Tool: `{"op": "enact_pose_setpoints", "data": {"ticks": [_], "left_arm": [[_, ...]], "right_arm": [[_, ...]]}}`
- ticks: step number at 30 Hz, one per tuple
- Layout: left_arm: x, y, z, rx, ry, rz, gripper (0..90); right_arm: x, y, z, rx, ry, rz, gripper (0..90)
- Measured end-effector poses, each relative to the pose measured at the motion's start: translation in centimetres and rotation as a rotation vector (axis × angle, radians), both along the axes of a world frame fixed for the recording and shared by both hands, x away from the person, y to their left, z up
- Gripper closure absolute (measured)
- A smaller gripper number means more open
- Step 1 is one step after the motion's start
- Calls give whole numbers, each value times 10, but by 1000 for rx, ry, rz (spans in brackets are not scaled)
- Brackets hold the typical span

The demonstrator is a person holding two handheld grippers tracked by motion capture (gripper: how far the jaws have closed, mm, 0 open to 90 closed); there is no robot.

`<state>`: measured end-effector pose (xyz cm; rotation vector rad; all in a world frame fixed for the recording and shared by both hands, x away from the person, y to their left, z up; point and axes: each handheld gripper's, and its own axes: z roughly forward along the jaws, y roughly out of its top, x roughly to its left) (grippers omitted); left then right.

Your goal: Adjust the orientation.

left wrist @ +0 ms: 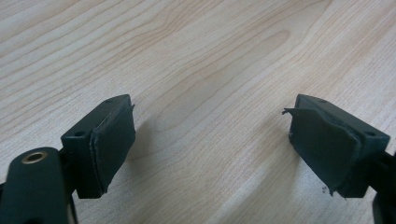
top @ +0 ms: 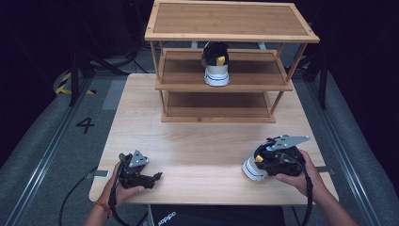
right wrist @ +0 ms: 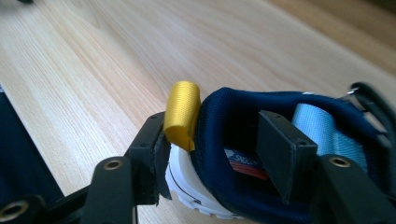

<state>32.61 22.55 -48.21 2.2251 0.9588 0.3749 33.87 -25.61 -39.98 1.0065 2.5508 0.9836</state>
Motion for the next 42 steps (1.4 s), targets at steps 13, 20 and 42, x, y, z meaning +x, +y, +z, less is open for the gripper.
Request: {"op": "enact_pose_setpoints", "data": {"ticks": [13, 20, 42], "left_arm": [[0, 0, 0, -1, 0, -1, 149], [0, 0, 0, -1, 0, -1, 149], [1, 0, 0, -5, 8, -5, 145]], "right_arm": [[16, 18, -10, -51, 68, 57, 595], [5, 23, -8, -93, 40, 204, 620], [-9, 17, -6, -267, 175, 257, 465]]}}
